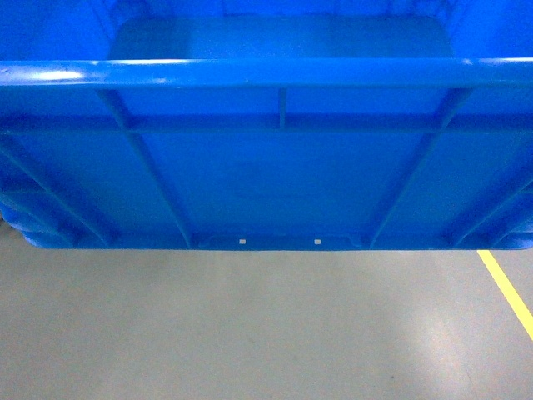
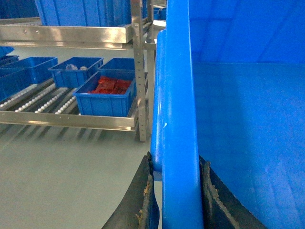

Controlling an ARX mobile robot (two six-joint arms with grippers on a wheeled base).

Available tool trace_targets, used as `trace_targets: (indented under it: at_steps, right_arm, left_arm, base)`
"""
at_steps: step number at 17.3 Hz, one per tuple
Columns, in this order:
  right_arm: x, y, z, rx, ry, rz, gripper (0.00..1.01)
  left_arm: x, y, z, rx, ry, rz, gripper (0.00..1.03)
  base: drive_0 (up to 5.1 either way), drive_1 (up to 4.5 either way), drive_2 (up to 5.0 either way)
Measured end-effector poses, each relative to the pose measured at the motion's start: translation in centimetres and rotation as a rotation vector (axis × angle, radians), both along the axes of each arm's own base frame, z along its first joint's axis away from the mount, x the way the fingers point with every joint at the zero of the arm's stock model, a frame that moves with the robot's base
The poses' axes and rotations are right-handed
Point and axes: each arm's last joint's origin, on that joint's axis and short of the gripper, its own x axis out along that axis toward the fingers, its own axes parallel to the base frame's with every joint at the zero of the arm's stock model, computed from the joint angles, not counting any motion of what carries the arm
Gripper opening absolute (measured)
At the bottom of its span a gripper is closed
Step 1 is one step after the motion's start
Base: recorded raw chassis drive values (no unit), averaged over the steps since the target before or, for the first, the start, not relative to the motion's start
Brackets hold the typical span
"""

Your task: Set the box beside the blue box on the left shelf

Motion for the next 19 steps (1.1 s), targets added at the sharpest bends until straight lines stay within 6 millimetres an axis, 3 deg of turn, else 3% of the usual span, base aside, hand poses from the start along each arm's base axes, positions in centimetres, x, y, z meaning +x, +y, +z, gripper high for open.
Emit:
trace_targets:
  at_steps: [19]
  right_arm:
    - [0.0,0.0,0.01,0.0,-0.001,0.0,0.18]
  left_arm:
    - [0.0,0.03,-0.01,0.0,0.001,0.002,0.16]
  base:
    - [0.0,4.33,-4.3]
